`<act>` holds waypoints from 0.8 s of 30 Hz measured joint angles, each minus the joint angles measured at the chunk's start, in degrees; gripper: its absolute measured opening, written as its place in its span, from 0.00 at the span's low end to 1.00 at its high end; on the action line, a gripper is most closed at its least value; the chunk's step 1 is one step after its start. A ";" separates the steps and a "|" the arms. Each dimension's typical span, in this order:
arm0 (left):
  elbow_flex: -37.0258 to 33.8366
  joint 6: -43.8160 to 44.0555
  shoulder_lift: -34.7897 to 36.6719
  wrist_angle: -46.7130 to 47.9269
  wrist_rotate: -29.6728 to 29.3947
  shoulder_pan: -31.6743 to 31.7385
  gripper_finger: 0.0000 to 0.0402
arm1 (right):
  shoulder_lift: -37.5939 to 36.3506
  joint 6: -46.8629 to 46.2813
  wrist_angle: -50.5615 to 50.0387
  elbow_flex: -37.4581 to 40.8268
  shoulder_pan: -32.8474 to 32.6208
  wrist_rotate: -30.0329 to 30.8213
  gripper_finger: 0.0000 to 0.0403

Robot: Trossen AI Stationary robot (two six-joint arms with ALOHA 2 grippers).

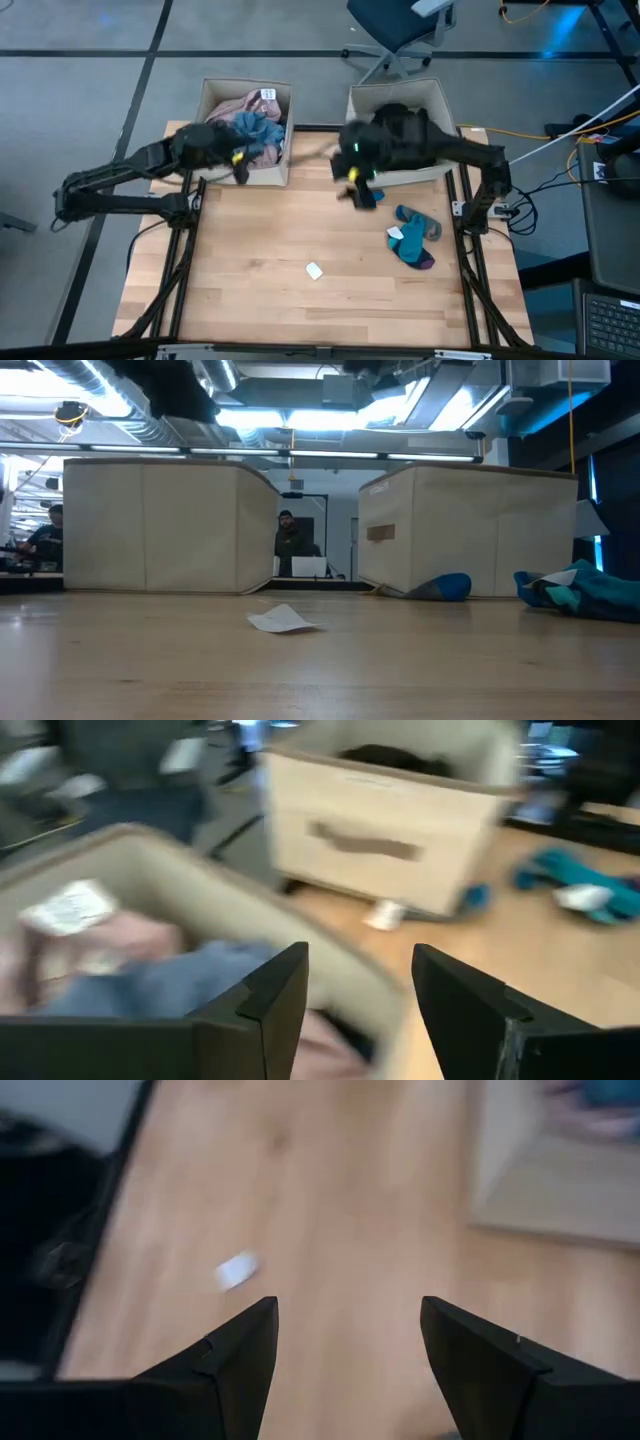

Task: Sort clothes
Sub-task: Put the gray sock into the left brown laundry organizer

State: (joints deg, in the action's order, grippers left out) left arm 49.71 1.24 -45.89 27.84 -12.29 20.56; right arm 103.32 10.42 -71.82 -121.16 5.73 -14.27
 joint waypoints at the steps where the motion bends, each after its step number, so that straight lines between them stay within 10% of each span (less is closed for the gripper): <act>1: -0.56 0.65 0.58 -0.06 0.02 -2.35 0.43 | -0.26 -1.03 -1.00 0.00 -1.77 0.80 0.61; 11: -8.82 8.52 0.18 -10.86 -0.30 -26.17 0.43 | -1.87 -12.58 -6.11 5.26 -19.33 16.06 0.61; 24: -12.56 15.29 -3.45 -13.47 -7.42 -40.24 0.43 | -19.77 -38.43 12.06 46.67 -28.76 38.18 0.61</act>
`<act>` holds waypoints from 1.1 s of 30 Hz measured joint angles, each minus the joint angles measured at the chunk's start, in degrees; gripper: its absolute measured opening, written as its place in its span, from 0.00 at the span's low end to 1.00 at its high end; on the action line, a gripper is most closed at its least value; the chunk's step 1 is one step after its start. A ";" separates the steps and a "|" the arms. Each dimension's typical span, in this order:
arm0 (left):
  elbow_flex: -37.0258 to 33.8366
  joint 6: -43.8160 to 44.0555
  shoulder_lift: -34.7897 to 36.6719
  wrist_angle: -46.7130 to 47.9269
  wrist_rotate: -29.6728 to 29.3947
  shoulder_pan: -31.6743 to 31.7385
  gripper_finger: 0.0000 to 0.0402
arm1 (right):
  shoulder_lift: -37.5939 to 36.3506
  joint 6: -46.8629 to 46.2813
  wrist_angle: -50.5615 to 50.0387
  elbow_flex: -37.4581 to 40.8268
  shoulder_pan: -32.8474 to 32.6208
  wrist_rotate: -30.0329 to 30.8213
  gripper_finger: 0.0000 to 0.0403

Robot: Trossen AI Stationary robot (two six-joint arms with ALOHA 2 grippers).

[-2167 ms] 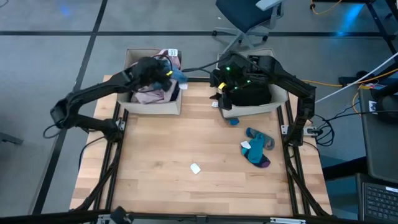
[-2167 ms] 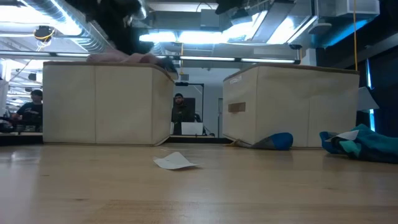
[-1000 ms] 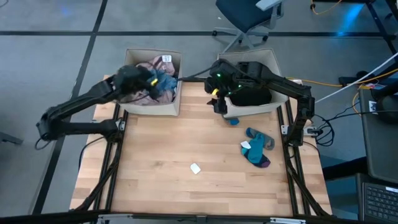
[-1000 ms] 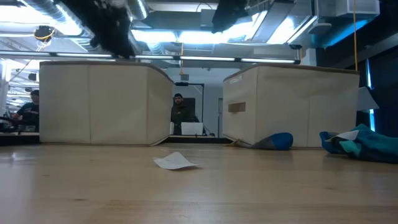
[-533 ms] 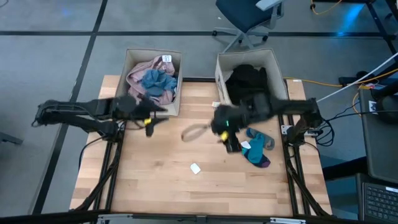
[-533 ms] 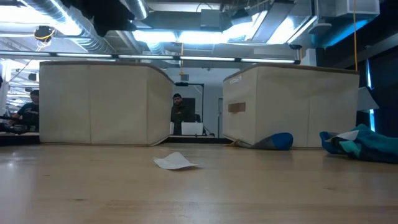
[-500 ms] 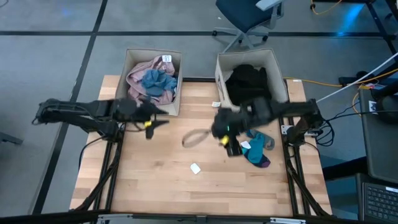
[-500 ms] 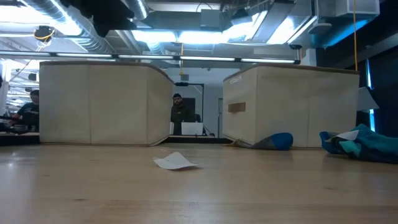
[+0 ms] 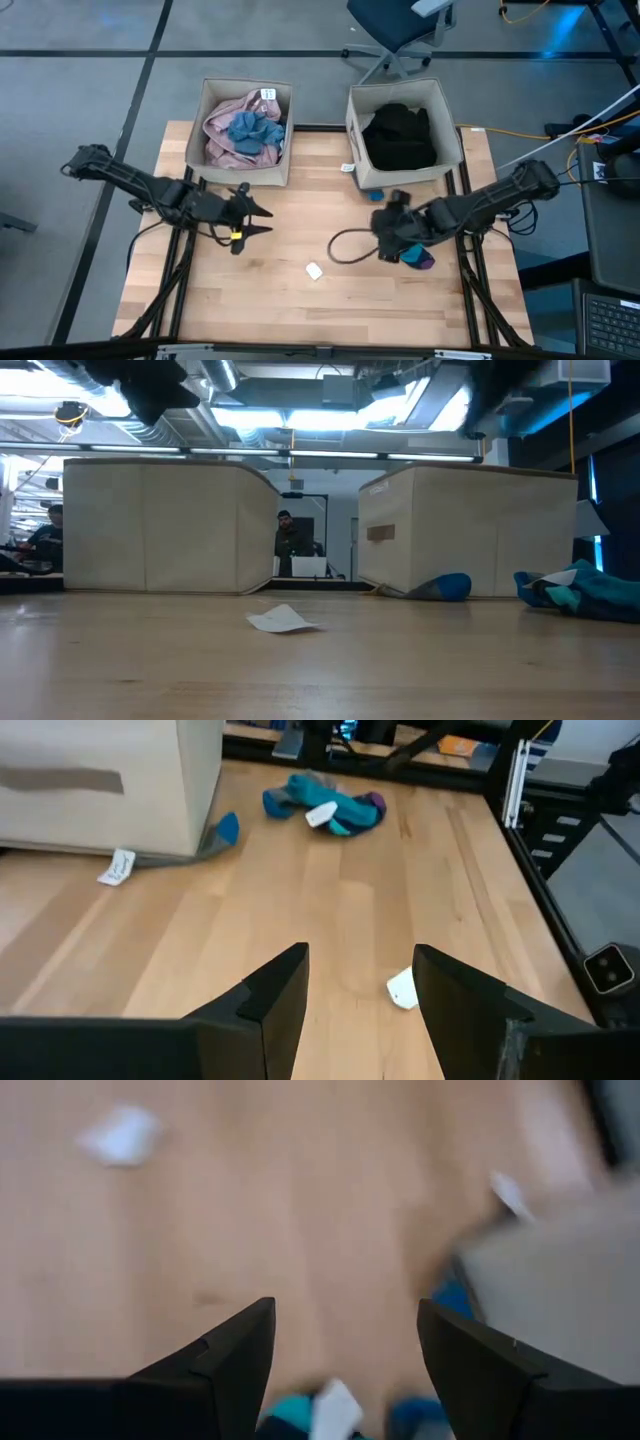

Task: Sort clothes
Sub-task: Put the gray sock into the left brown laundry organizer

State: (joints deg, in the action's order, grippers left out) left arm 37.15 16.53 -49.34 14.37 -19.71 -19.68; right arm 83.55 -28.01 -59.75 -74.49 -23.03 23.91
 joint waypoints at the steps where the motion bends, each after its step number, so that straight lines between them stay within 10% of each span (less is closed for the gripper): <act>1: -0.26 0.18 -0.05 0.01 -0.02 -0.25 0.43 | -1.62 -4.21 0.90 3.90 -0.51 3.12 0.61; 10: -0.29 0.75 -0.40 -0.42 -0.59 -0.46 0.43 | -7.85 -33.21 16.69 31.44 -0.81 18.55 0.61; 33: -0.21 1.74 -0.42 0.10 -1.14 -0.42 0.43 | 2.32 -6.57 51.31 43.49 19.20 13.95 0.60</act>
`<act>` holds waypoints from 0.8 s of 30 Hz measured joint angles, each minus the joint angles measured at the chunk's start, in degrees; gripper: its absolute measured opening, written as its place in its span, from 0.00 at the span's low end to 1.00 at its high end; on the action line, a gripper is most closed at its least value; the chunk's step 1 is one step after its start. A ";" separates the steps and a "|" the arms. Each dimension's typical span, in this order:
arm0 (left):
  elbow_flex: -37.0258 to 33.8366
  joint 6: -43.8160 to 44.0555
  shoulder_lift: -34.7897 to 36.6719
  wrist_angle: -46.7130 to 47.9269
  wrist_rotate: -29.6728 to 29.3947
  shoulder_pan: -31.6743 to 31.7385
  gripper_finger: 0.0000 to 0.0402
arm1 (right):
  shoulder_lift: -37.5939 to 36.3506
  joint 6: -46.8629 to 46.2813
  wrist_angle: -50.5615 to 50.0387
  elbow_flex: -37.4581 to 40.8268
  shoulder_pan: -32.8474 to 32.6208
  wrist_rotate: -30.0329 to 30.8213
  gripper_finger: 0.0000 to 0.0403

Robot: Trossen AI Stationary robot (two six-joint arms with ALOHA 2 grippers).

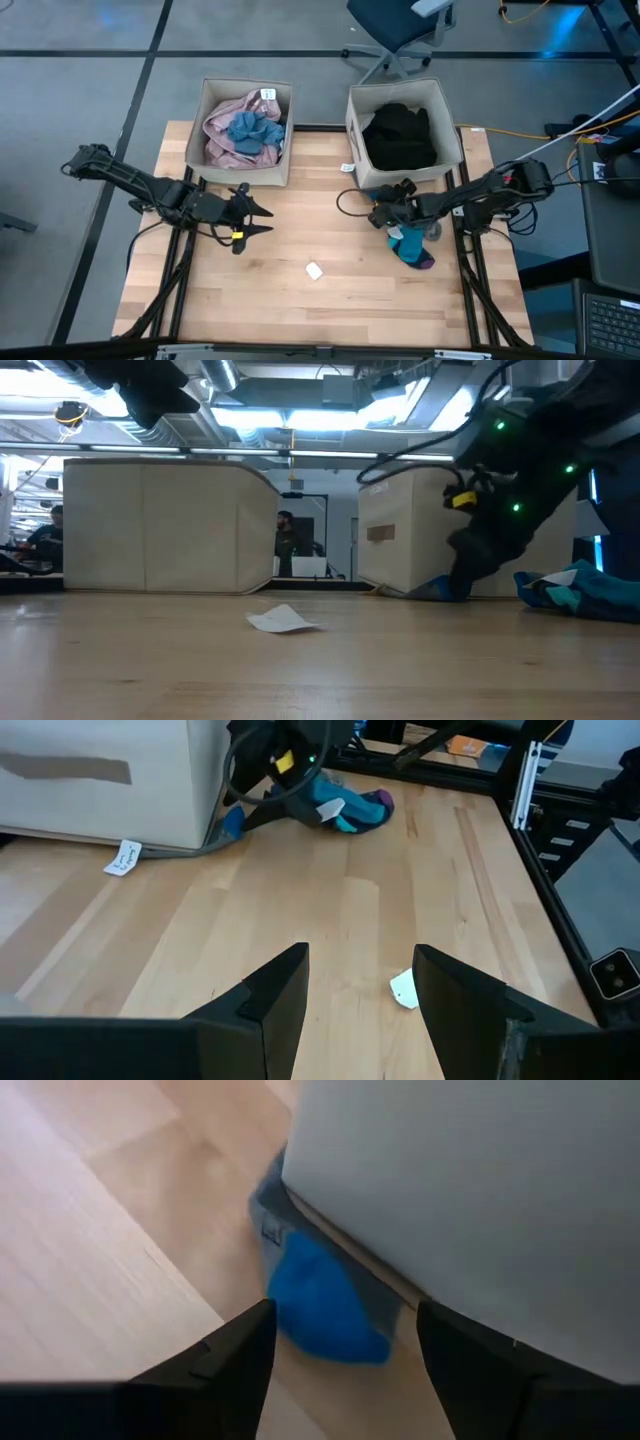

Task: Sort clothes
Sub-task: Put the gray sock into the left brown laundry organizer

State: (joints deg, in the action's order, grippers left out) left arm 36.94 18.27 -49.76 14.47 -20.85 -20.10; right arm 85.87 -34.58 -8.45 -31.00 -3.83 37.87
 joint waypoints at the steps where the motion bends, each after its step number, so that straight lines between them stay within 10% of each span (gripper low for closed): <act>1: -0.01 0.00 0.00 0.00 0.01 0.00 0.43 | 0.77 1.01 1.03 0.02 0.30 -0.51 0.59; 11: -0.01 -1.06 0.00 -0.08 -0.63 0.00 0.43 | 4.15 6.78 5.70 0.00 0.13 -3.42 0.06; 24: -0.01 -6.40 0.00 -1.94 -2.44 0.00 0.43 | 4.15 15.53 27.07 -0.04 -4.95 -11.86 0.02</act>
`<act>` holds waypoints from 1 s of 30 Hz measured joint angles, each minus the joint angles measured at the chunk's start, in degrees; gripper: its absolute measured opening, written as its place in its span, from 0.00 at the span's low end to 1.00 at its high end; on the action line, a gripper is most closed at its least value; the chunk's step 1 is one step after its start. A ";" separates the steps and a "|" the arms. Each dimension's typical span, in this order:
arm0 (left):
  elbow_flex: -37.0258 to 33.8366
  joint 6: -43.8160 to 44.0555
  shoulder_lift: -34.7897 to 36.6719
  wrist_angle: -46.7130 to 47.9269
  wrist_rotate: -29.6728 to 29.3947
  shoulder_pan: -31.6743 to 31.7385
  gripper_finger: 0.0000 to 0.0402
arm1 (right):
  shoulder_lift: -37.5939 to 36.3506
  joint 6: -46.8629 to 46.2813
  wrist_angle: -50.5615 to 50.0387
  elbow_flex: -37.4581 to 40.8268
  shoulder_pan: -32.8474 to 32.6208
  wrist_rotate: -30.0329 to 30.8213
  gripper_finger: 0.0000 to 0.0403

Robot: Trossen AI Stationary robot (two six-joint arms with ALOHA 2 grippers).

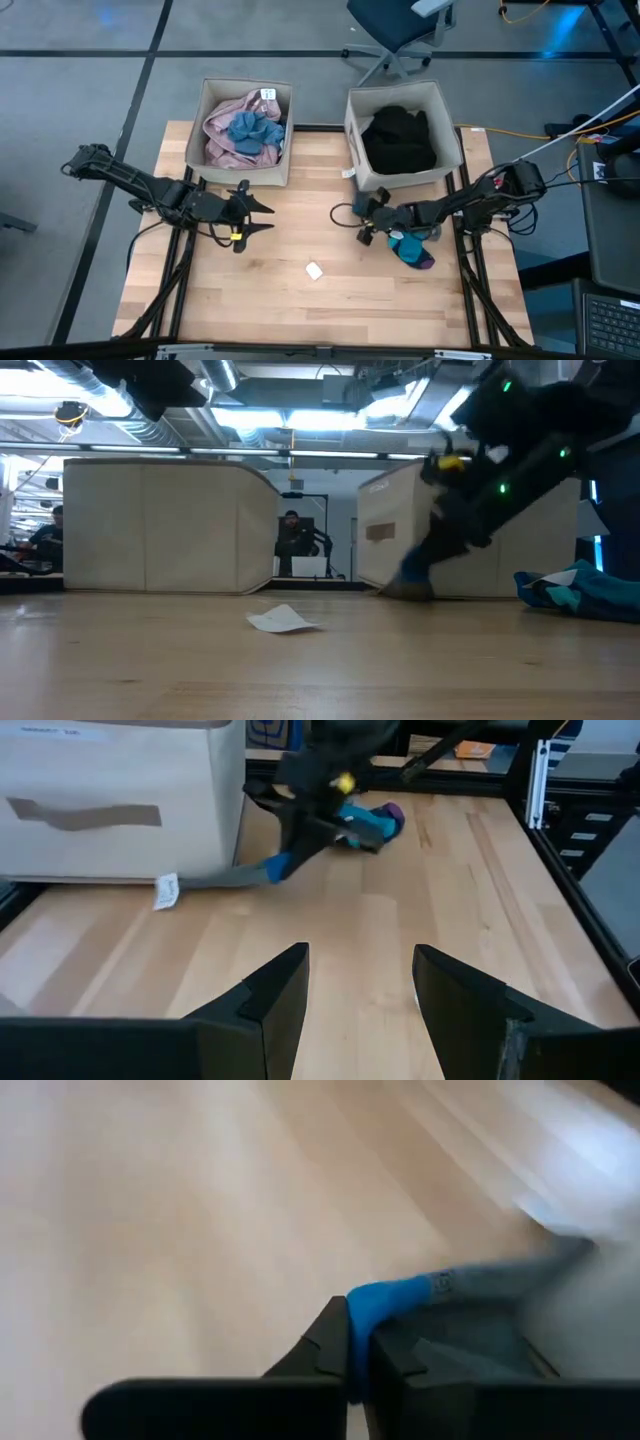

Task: Sort clothes
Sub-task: Put the gray sock into the left brown laundry organizer

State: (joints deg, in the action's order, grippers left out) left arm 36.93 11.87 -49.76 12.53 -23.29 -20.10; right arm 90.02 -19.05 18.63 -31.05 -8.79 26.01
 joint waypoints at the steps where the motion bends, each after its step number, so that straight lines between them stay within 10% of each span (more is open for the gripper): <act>1: 0.00 0.19 0.00 -0.02 0.00 0.00 0.43 | 0.00 1.56 2.71 -0.01 -0.76 -1.17 0.03; 10: 0.02 2.67 -2.29 -0.60 0.00 0.11 0.43 | 0.00 8.18 13.89 -0.38 -6.01 -5.61 0.01; 30: 0.02 -7.42 -31.88 -28.67 0.09 6.12 0.43 | 0.07 14.76 14.48 -7.61 -5.87 -21.12 0.03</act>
State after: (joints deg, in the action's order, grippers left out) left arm 36.95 4.45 -81.64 -16.13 -23.20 -13.97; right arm 90.09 -4.29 33.11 -38.65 -14.66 4.88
